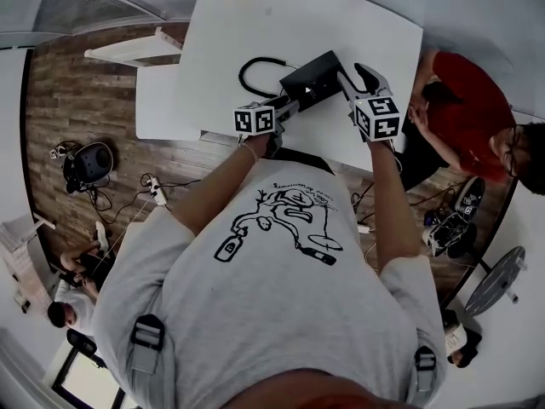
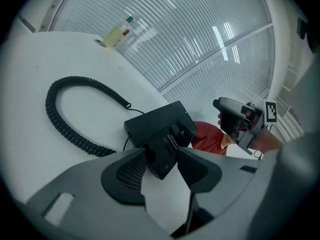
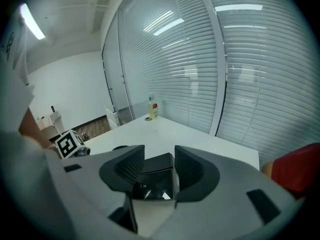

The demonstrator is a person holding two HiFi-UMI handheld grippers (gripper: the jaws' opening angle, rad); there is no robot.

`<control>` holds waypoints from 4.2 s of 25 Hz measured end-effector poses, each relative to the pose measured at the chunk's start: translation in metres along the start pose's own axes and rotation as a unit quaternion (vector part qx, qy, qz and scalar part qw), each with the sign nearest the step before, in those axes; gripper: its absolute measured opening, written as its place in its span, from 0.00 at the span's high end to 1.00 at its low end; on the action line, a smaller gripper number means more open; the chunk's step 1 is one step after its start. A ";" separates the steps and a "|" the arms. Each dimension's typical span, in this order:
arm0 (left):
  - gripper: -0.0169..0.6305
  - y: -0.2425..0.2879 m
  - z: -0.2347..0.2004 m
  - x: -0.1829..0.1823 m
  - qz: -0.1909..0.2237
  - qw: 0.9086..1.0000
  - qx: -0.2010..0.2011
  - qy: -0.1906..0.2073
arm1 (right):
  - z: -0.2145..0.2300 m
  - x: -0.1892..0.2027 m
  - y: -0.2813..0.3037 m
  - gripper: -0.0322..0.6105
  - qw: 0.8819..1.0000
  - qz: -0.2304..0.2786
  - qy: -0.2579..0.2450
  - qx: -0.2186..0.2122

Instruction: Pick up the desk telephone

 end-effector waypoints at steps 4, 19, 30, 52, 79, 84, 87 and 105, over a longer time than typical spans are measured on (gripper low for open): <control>0.66 0.009 -0.016 0.003 -0.006 1.000 -0.003 -0.024 | 0.005 0.017 0.023 0.69 0.999 -0.031 0.010 -0.023; 0.64 0.020 -0.016 0.004 -0.009 0.997 0.032 -0.074 | 0.008 0.074 0.067 0.61 0.986 -0.123 0.060 -0.091; 0.65 0.019 -0.011 0.003 -0.016 0.999 0.016 -0.044 | 0.006 0.076 0.064 0.61 0.987 -0.118 0.070 -0.080; 0.65 0.008 -0.015 -0.006 -0.002 1.000 -0.013 -0.019 | -0.010 0.083 0.047 0.64 0.984 -0.122 0.089 -0.092; 0.68 -0.008 0.002 -0.027 0.017 0.999 -0.022 0.024 | -0.013 0.074 0.041 0.59 0.979 -0.075 0.150 -0.116; 0.68 -0.026 0.027 -0.043 0.033 0.998 -0.017 0.046 | -0.016 0.054 0.022 0.59 0.981 -0.040 0.163 -0.099; 0.68 -0.039 0.043 -0.050 0.043 0.997 -0.016 0.061 | -0.021 0.041 0.009 0.59 0.981 -0.019 0.171 -0.088; 0.68 -0.103 0.148 -0.082 0.097 0.981 -0.009 0.168 | -0.042 -0.015 -0.070 0.59 0.962 0.090 0.256 -0.032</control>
Point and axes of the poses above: the fingertips, and each gripper's own axes: y forward along the fingers, z to its right, x out of its underside, the point moved 7 cm from there along -y, backward along the fingers, and after that the axes turned 14 degrees about -y, right-handed, at the moved point
